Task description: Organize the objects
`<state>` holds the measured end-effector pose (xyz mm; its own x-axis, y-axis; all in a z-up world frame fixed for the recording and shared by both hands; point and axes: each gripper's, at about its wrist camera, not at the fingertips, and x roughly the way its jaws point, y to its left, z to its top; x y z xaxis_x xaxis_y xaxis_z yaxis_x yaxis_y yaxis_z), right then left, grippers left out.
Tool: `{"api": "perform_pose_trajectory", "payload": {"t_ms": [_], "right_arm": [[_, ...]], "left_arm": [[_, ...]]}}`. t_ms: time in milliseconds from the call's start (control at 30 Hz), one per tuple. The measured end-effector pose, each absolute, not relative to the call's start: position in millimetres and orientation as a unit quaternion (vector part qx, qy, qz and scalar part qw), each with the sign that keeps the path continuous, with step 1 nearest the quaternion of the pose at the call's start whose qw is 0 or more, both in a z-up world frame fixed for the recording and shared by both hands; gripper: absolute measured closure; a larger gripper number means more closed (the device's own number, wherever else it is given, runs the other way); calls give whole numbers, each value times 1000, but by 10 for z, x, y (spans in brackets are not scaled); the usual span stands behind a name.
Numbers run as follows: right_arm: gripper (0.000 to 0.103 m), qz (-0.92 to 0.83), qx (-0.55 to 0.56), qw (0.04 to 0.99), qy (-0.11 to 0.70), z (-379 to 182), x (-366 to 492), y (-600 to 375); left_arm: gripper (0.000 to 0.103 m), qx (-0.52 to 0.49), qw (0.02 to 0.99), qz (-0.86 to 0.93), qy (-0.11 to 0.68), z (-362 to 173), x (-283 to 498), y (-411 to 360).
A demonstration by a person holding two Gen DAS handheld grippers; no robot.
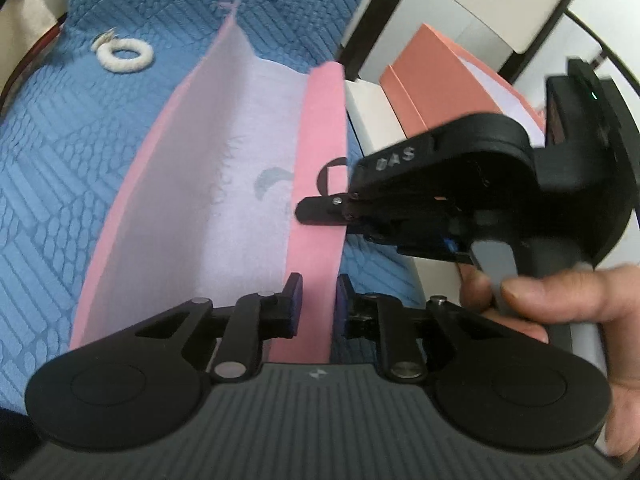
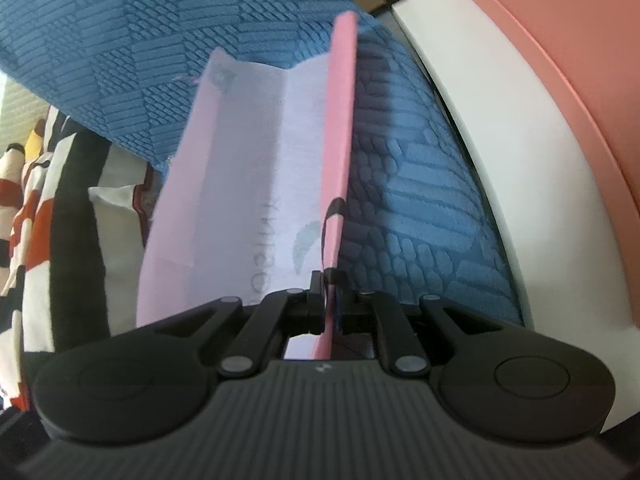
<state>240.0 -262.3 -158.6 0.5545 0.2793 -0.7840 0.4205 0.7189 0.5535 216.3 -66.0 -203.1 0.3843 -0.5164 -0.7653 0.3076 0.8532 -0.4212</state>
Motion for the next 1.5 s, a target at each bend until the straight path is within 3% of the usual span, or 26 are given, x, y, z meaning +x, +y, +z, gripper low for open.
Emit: {"api": "perform_pose_trajectory", "payload": {"t_ms": [233, 400, 733, 900, 1500], "right_arm": [[76, -50, 352, 830, 430, -1386, 2367, -2680], [76, -54, 345, 845, 404, -1270, 2326, -2722], [77, -3, 317, 853, 414, -1280, 2452, -2439], [83, 15, 303, 850, 431, -1348, 2516, -2274], [89, 12, 307, 824, 475, -1615, 2574, -2206]], "left_arm": [[92, -170, 814, -231, 505, -2062, 2227, -447], [97, -209, 809, -204, 510, -2075, 2276, -273], [96, -248, 796, -162, 528, -2181, 2318, -92], [95, -279, 778, -144, 545, -2247, 2364, -14], [95, -240, 799, -144, 532, -2033, 2420, -43]]}}
